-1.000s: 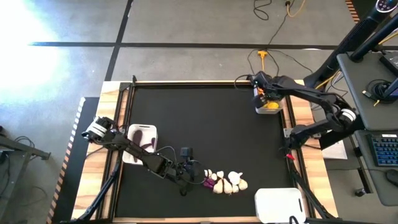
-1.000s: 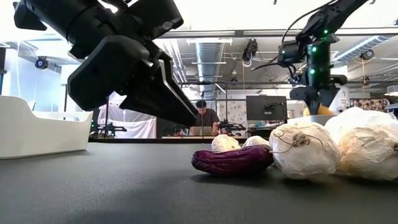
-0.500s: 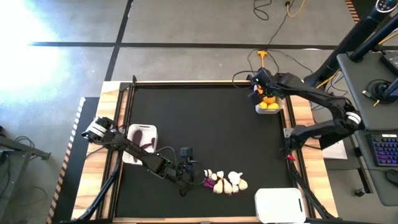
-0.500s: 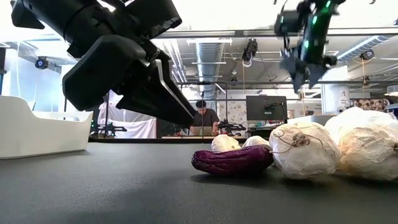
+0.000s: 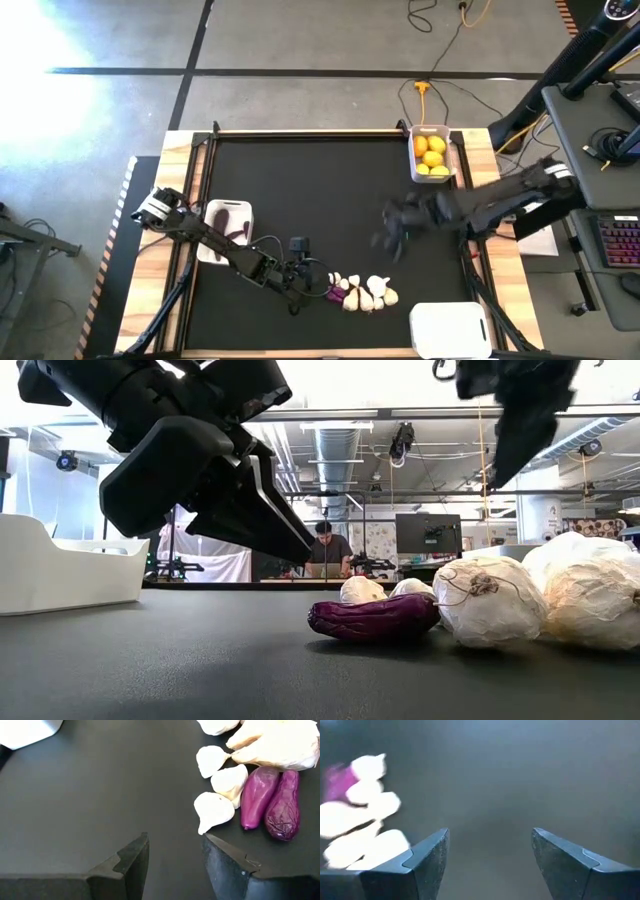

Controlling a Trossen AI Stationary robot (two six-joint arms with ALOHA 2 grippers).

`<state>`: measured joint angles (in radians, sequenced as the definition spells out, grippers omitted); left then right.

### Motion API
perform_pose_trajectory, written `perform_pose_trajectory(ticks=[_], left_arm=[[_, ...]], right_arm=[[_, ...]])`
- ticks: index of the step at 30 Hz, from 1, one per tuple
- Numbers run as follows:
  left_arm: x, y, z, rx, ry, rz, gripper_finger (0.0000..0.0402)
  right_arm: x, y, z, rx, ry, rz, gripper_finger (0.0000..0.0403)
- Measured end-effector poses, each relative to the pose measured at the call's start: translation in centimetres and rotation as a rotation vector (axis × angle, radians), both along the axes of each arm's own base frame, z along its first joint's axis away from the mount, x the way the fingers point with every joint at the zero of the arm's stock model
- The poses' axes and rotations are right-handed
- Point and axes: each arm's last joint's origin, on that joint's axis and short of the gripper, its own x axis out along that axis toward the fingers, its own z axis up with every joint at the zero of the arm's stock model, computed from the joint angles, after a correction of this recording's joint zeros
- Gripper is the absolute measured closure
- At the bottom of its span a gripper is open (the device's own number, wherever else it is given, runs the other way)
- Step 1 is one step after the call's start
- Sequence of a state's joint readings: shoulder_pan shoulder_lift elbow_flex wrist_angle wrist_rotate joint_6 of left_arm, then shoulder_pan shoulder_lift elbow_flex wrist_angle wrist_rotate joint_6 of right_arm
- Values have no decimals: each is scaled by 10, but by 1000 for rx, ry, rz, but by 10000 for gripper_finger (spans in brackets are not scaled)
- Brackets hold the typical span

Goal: Sort produce into baskets
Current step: Put the garlic into the bottom white bin

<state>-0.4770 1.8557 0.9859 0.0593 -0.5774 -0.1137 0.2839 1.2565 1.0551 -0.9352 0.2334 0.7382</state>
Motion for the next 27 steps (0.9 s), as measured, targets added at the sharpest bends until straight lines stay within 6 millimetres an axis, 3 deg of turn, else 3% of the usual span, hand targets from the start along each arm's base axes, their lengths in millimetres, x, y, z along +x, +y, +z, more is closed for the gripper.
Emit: perform_pose_trajectory(ticks=[6, 11, 18, 27], left_arm=[[0, 0, 0, -5, -6, 2, 235], [1, 0, 1, -2, -13, 8, 235], [1, 0, 2, -2, -21, 11, 235], [1, 0, 2, -1, -21, 13, 235]], right_arm=[[9, 70, -24, 39, -38, 211, 134], [14, 106, -47, 65, -36, 355, 118], [19, 114, -74, 7, 50, 409, 83], [25, 116, -91, -86, 91, 517, 60]])
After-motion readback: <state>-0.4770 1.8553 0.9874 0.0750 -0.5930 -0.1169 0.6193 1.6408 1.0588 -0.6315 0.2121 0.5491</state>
